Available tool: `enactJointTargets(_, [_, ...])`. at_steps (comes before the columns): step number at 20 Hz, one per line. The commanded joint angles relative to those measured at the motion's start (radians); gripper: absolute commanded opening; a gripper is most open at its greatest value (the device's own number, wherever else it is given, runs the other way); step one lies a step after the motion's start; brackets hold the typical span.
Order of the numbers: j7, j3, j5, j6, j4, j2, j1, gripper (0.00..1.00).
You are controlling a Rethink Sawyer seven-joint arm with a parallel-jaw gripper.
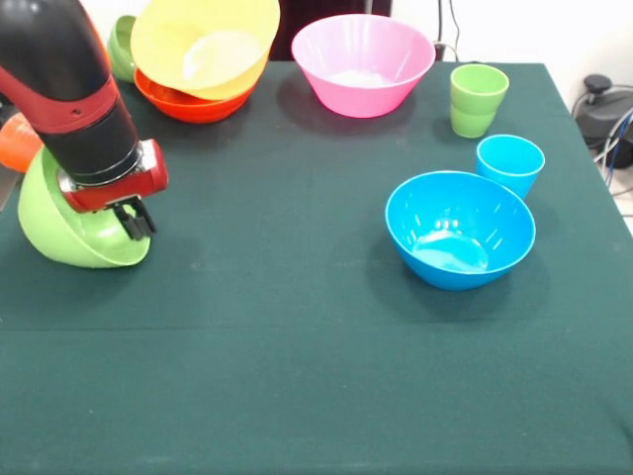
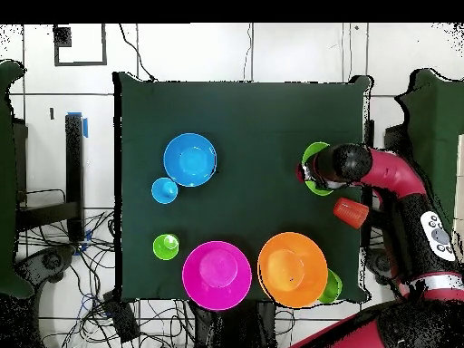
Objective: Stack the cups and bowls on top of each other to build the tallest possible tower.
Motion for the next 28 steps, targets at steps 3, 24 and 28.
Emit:
enactJointTargets(3, [-0.165,-0.023,-0.073,-0.057,0.012,-0.013,0.024,1.0])
enactJointTargets(24, [-0.097,-0.098,-0.152,-0.014,0.093,-0.258,0.159,1.0])
enactJointTargets(28, [-0.067,-0.119,-0.167,-0.015,0.093,-0.28,0.207,1.0])
